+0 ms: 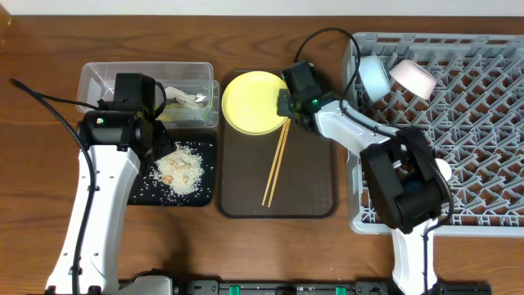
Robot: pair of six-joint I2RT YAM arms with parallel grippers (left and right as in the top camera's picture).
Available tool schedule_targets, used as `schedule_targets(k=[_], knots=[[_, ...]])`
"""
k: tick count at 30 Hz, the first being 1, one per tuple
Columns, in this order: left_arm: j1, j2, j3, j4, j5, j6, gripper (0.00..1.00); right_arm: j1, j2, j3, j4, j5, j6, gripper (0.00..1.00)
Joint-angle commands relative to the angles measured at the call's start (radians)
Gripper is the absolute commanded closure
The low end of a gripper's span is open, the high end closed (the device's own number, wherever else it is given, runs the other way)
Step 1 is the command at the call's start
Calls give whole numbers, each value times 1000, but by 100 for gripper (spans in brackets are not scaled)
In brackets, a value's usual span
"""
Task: Sort waste into correct bins and load items into the dishwasher rack
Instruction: 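Reach the right gripper to the yellow plate and grasp its edge, then carry the yellow plate right and stand it upright in the rack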
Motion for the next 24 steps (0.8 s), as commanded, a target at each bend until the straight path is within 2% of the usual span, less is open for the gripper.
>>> schedule_targets(k=[1, 6, 11, 14, 19, 22, 24], knots=[[4, -7, 9, -5, -5, -19, 23, -35, -167, 1, -30, 119, -92, 99], [4, -7, 9, -5, -5, -19, 23, -92, -381, 1, -174, 261, -221, 99], [4, -7, 9, -5, -5, -19, 23, -179, -545, 1, -326, 332, -320, 99], [4, -7, 9, -5, -5, -19, 23, -263, -630, 1, -399, 340, -431, 99], [4, -7, 9, -5, -5, -19, 23, -376, -704, 1, -479, 460, -639, 99], [4, -7, 9, -5, -5, -19, 23, -406, -710, 1, -518, 648, -702, 99], [4, -7, 9, -5, -5, -19, 23, -410, -707, 1, -548, 689, -729, 99]])
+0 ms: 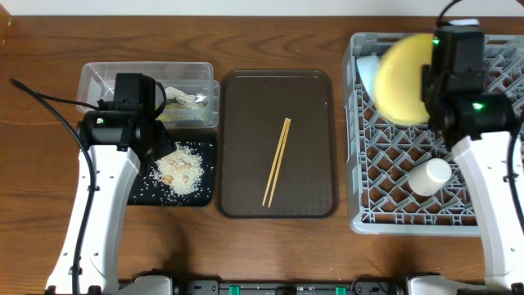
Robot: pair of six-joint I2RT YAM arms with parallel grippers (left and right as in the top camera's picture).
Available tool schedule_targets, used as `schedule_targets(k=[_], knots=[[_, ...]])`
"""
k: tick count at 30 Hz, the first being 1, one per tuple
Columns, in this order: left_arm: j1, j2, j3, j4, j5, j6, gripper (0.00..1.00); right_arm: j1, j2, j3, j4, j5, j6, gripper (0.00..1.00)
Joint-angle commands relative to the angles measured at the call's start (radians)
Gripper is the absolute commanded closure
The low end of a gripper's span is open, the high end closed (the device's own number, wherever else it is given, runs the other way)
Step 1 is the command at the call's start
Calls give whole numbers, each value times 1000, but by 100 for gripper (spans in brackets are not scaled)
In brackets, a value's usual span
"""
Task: Sort waste into correct bins and load items into the dishwasher rack
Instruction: 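Carry the yellow plate right and stand it upright in the rack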
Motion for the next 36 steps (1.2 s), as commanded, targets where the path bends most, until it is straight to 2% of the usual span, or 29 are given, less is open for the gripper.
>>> schedule_targets(k=[1, 10, 22, 27, 28, 30, 32, 36], knots=[[4, -7, 9, -5, -5, -19, 23, -8, -13, 4, -34, 164, -125, 99], [4, -7, 9, -5, -5, -19, 23, 24, 36, -1, -156, 108, -102, 99], [4, -7, 9, -5, -5, -19, 23, 108, 149, -35, -168, 105, -66, 99], [4, -7, 9, -5, -5, -19, 23, 126, 186, -35, -156, 92, 49, 97], [4, -7, 9, -5, -5, -19, 23, 126, 188, -35, -151, 73, 76, 93], [4, -7, 9, -5, -5, -19, 23, 126, 188, -35, -136, 26, 112, 63], [4, -7, 9, -5, -5, -19, 23, 126, 183, -35, -116, -3, 151, 42], [4, -7, 9, -5, -5, -19, 23, 126, 143, -31, -61, -53, 180, 31]])
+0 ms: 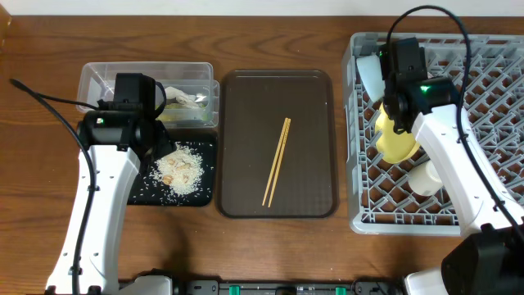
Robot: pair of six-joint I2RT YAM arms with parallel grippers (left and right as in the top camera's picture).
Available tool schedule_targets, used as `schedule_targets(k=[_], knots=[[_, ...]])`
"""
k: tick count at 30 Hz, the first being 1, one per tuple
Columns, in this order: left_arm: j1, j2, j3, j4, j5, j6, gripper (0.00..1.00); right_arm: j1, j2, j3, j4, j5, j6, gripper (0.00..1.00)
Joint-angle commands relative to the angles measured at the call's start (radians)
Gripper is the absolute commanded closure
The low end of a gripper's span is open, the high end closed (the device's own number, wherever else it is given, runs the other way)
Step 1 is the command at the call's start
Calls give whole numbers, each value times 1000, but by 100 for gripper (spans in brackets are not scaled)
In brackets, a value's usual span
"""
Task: Sort waste into correct bins and load items into the dishwasher rack
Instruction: 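Carry the yellow plate right and stand it upright in the rack, then reach the right gripper to the brown tray and grasp one chopstick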
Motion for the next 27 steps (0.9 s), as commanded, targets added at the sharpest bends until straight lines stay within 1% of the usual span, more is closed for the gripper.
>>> schedule_targets(k=[1, 4, 7, 10, 12, 14, 18, 21, 27], knots=[[4, -7, 9, -6, -4, -17, 23, 7, -60, 9, 39, -72, 66, 29], [4, -7, 9, -6, -4, -17, 23, 25, -121, 18, 97, -200, 66, 29], [4, -7, 9, -5, -4, -17, 23, 66, -165, 18, 153, -404, 72, 34], [4, -7, 9, -5, -4, -17, 23, 128, -163, 16, 158, -538, 127, 35], [4, -7, 9, -6, -4, -17, 23, 179, -141, 5, 150, -584, 167, 35], [4, -7, 9, -6, -4, -17, 23, 224, -111, -8, 136, -587, 213, 37], [4, -7, 9, -6, -5, -17, 23, 320, -6, -31, 96, -586, 342, 37], [4, -7, 9, -6, -4, -17, 23, 378, 83, -34, 80, -584, 408, 38], [4, -7, 9, -9, -5, -17, 23, 457, 249, -34, 86, -500, 514, 39]])
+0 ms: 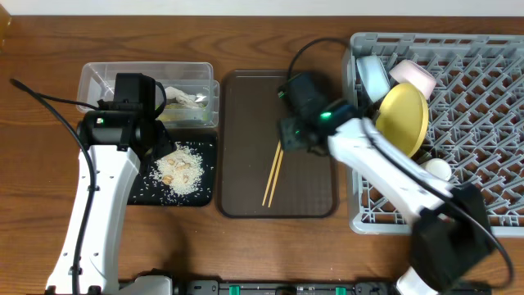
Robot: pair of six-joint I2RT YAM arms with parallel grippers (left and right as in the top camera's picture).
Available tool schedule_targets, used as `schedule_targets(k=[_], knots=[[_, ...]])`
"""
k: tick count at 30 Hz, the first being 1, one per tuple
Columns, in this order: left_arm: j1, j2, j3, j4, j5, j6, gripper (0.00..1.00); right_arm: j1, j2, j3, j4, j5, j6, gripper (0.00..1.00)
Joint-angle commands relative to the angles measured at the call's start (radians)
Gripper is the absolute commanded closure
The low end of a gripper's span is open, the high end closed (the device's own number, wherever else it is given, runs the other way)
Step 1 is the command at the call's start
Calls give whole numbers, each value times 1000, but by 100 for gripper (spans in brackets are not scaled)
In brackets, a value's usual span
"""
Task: Sort waste into correct bins and load items into the dishwasher rack
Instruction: 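Reach the right gripper to the brown tray and grasp one chopstick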
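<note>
In the overhead view a pair of wooden chopsticks (271, 180) lies slanted on the brown tray (246, 106). My right gripper (288, 139) hangs over their upper end and hides it; its fingers do not show. The yellow plate (403, 117) stands on edge in the grey dishwasher rack (483, 98), beside a pale blue bowl (375, 75), a pink bowl (413, 75) and a white cup (435, 168). My left gripper (146, 131) sits over the edge of the black tray (143, 195) of rice scraps (178, 168), its fingers hidden under the wrist.
Two clear plastic bins (106, 78) stand at the back left, the right one holding crumpled waste (184, 100). The rack fills the right side of the table. Black cables trail from both arms.
My right gripper was in the rack with the yellow plate. The plate now stands there alone, and the gripper is over the top end of the chopsticks on the brown tray. The left arm has not moved.
My right gripper was at the yellow plate on the brown tray. Then the plate was up over the rack in the gripper, then low among the rack's tines. Now it stands in the rack, and the gripper is back over the tray at the chopsticks. The left arm stayed still.
</note>
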Motion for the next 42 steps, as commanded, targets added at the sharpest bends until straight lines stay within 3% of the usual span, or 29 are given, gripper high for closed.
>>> schedule_targets(k=[1, 18, 22, 27, 30, 37, 42], knots=[[4, -7, 9, -9, -5, -17, 23, 38, 71, -6, 0, 58, 119, 40], [4, -7, 9, -9, -4, -17, 23, 55, 212, -14, 12, 57, 182, 44], [4, -7, 9, -9, -5, -17, 23, 54, 212, -24, -14, 57, 215, 57], [4, -7, 9, -10, -4, -17, 23, 53, 212, -26, -34, 41, 238, 85], [4, -7, 9, -13, -5, -17, 23, 52, 212, -26, -33, 13, 238, 97], [4, -7, 9, -12, -5, -17, 23, 35, 154, -15, -34, 17, 201, 99], [4, -7, 9, -12, -5, -16, 23, -30, -29, -6, -50, 72, 90, 99]])
